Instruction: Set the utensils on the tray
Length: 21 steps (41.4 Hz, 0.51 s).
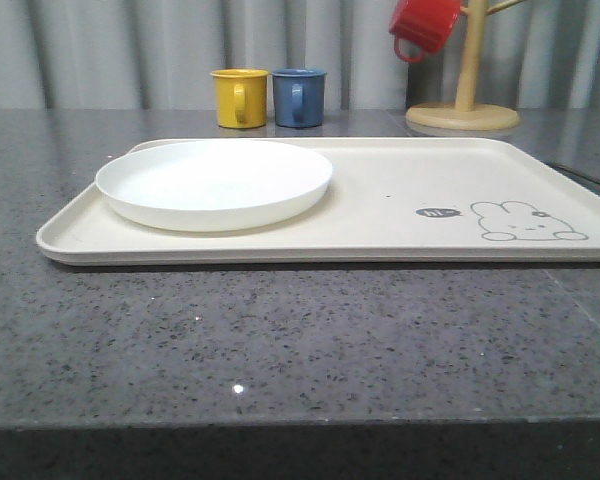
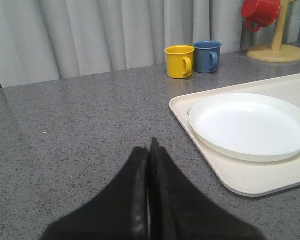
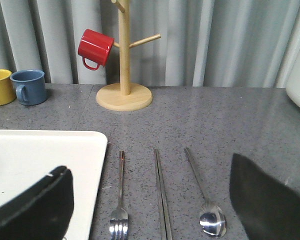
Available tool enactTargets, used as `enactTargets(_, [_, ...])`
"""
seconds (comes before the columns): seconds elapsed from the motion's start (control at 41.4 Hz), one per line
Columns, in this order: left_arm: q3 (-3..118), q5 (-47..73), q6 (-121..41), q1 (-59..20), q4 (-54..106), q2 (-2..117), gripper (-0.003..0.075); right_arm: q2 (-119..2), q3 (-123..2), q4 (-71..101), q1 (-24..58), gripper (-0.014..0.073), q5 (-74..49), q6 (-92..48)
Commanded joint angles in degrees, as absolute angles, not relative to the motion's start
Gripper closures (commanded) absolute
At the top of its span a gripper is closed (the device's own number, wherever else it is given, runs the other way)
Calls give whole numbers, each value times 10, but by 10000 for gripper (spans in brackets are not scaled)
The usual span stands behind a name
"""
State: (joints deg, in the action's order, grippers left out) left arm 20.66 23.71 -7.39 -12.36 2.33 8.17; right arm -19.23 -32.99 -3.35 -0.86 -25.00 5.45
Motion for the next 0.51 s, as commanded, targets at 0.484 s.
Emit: enactTargets(0.484, [221,192,-66,-123,29,88,739,-240,-361,-35,-12,-60,-230,51])
